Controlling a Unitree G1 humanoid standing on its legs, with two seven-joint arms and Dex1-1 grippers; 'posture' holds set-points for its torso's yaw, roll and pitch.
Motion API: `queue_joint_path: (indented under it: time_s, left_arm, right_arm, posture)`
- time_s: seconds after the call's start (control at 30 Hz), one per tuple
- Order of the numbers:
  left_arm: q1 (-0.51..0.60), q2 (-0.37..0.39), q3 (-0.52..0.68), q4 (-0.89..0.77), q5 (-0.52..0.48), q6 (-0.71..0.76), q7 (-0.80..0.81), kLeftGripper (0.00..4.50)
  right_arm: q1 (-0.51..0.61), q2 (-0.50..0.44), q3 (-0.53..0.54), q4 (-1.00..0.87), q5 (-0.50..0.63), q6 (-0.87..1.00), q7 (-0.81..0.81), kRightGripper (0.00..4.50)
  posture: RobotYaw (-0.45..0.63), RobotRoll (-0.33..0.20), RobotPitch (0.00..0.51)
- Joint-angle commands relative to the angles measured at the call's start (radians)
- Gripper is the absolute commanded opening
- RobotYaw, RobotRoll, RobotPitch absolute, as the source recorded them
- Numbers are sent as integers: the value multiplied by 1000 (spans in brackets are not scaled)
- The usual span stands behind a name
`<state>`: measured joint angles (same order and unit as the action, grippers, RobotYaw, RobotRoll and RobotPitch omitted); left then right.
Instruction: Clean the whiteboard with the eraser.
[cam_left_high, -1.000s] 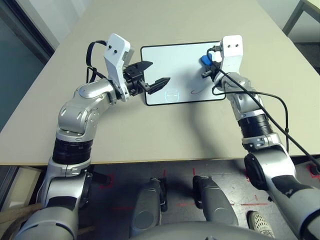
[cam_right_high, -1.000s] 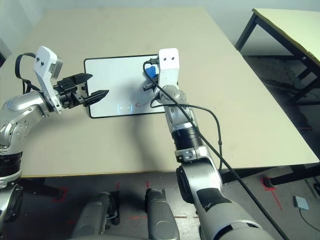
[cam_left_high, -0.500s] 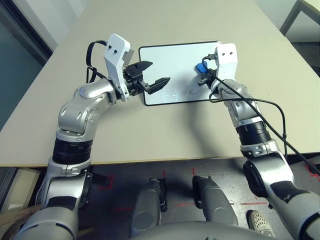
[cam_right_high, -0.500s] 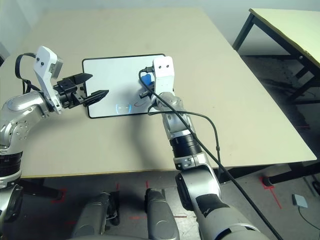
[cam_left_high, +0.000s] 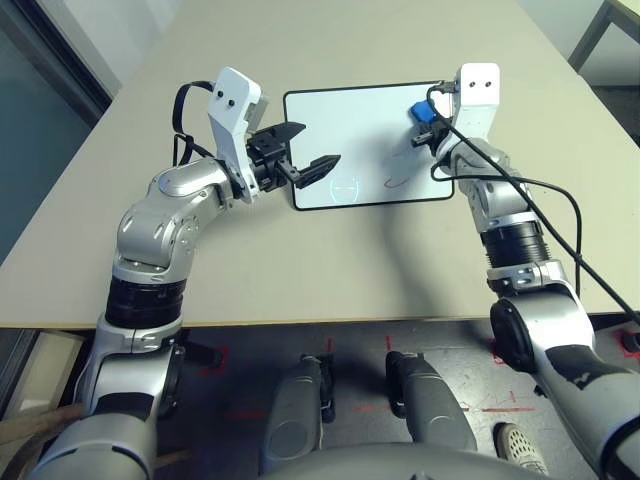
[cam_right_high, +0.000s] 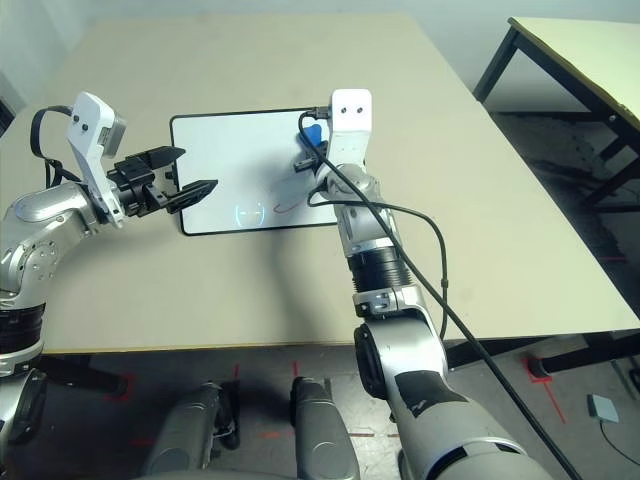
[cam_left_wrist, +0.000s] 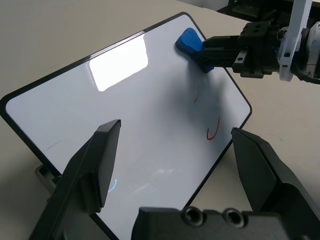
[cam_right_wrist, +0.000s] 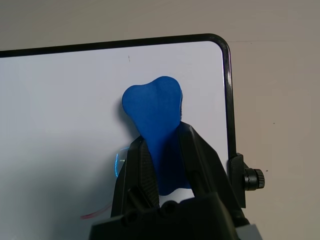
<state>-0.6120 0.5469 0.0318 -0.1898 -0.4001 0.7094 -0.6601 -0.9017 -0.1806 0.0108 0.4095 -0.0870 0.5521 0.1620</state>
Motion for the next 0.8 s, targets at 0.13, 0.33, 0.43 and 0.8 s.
queue_joint_path:
  time_s: [0.13, 0.33, 0.43, 0.8]
  left_arm:
    - [2, 1, -7, 12, 1, -9, -8, 4500]
    - [3, 1, -7, 15, 3, -12, -9, 4500]
    - [2, 0, -7, 19, 4, -15, -11, 4500]
    - [5, 3, -6, 29, 6, -26, -15, 4500]
  right_arm:
    - [109, 34, 79, -17, 5, 103, 63, 819]
    - [180, 55, 154, -80, 9, 170, 132, 818]
    - [200, 53, 180, -88, 4, 193, 154, 818]
    - [144, 30, 95, -14, 7, 97, 84, 818]
  posture:
    - [29, 0, 180]
    - [29, 0, 180]
    - [29, 0, 180]
    - [30, 0, 183]
